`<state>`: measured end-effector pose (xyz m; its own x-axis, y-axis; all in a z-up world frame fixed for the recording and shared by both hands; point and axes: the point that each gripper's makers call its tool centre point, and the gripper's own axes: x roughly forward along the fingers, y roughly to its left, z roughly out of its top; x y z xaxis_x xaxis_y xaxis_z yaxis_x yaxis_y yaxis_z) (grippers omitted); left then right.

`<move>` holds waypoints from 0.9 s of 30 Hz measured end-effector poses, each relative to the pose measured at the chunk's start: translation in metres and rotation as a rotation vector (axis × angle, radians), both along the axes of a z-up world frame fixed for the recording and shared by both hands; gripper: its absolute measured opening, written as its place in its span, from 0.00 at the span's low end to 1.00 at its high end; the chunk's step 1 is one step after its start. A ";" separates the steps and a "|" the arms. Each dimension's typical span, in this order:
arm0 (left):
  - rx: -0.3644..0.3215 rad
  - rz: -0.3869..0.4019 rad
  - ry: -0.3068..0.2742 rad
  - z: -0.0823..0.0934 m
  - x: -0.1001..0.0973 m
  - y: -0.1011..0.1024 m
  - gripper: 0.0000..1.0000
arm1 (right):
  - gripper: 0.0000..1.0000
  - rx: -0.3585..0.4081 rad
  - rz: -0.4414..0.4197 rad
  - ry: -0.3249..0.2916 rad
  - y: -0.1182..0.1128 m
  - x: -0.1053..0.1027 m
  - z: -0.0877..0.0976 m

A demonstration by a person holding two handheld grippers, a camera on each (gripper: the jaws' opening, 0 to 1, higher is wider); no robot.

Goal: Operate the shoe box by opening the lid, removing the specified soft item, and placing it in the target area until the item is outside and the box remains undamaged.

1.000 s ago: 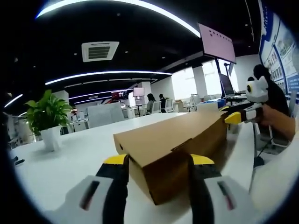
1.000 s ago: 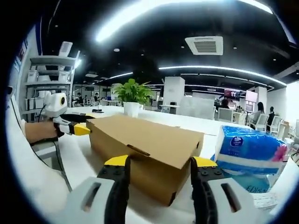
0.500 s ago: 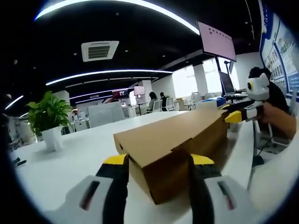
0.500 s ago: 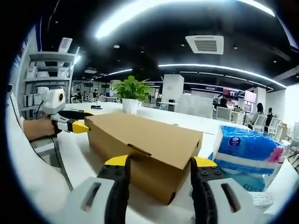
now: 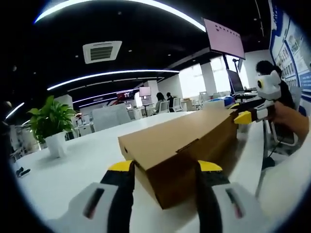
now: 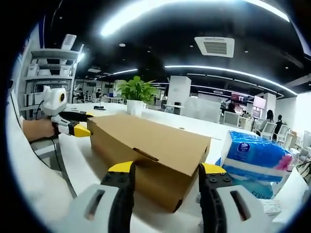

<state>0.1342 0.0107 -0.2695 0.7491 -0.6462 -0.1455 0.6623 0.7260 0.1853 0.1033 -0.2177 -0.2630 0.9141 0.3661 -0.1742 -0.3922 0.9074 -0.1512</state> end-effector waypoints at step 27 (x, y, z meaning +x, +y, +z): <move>-0.051 -0.023 0.005 0.016 -0.001 -0.001 0.54 | 0.52 0.024 0.021 -0.018 -0.003 -0.001 0.022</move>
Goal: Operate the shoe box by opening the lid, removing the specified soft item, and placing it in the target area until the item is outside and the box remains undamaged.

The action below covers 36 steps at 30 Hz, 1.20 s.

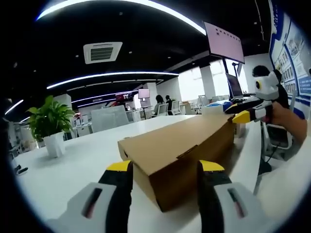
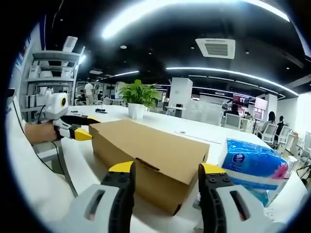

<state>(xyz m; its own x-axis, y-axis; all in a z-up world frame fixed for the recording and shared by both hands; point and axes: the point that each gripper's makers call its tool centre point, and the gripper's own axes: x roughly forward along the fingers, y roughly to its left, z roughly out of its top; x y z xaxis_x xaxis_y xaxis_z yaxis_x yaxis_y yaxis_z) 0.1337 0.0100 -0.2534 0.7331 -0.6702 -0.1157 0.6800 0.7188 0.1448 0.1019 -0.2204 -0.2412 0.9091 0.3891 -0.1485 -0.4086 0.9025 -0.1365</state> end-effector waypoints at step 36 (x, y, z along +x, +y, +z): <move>-0.125 0.005 -0.121 0.092 0.028 0.054 0.50 | 0.49 0.087 0.061 -0.219 -0.014 0.039 0.081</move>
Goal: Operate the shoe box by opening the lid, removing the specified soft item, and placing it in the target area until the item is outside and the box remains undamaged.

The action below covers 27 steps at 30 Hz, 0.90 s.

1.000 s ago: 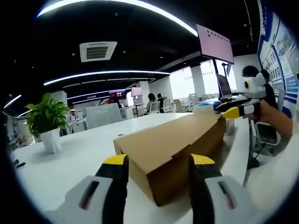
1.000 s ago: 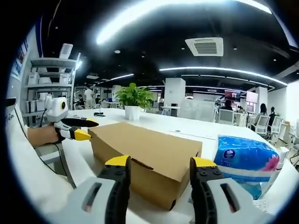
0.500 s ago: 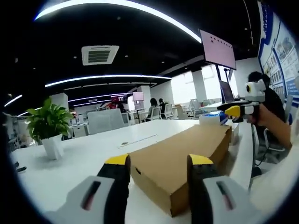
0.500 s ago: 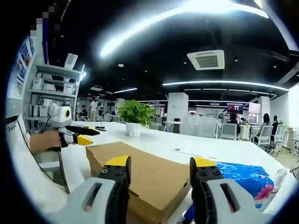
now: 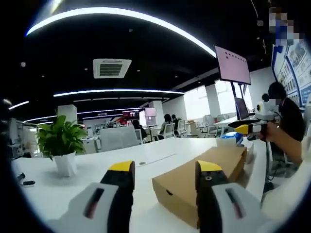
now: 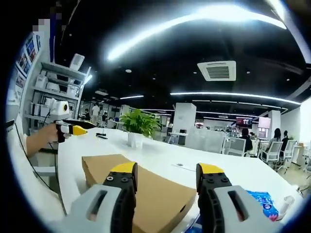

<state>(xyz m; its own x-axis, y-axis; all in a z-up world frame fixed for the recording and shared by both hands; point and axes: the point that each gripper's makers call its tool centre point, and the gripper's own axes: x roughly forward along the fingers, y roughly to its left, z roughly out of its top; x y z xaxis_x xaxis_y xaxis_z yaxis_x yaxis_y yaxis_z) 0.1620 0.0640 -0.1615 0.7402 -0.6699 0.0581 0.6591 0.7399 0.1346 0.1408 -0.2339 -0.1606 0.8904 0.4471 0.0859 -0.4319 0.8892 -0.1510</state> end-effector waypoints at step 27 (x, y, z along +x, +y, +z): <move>0.007 0.018 0.091 -0.015 0.009 0.026 0.55 | 0.57 -0.100 -0.066 -0.033 -0.012 0.000 -0.007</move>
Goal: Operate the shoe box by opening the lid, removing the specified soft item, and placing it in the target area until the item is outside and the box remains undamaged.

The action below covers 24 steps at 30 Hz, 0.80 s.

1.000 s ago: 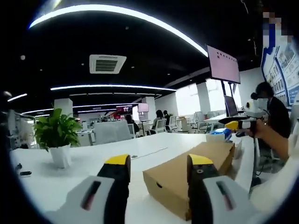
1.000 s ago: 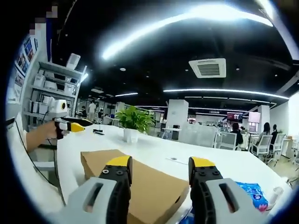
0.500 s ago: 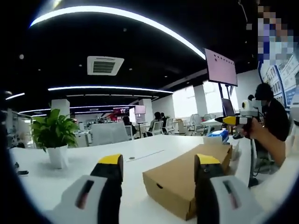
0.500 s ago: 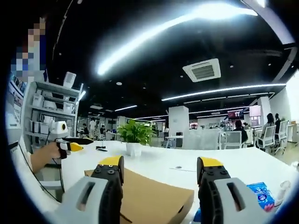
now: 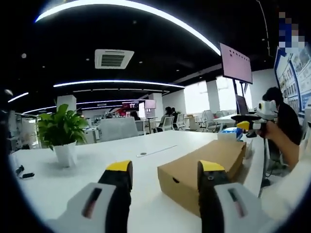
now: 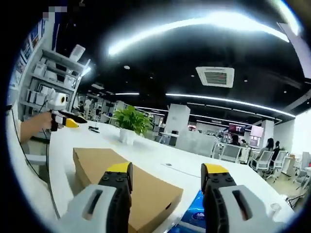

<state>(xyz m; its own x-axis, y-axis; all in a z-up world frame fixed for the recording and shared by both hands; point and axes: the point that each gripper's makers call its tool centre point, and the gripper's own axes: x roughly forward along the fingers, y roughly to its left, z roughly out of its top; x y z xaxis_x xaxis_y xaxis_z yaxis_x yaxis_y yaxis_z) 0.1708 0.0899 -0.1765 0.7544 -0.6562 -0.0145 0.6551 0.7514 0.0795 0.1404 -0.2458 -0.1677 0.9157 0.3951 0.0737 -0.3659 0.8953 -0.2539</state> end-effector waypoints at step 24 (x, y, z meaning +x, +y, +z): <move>-0.049 -0.045 -0.002 0.004 -0.010 -0.016 0.55 | 0.54 0.004 0.005 -0.019 0.001 -0.007 0.007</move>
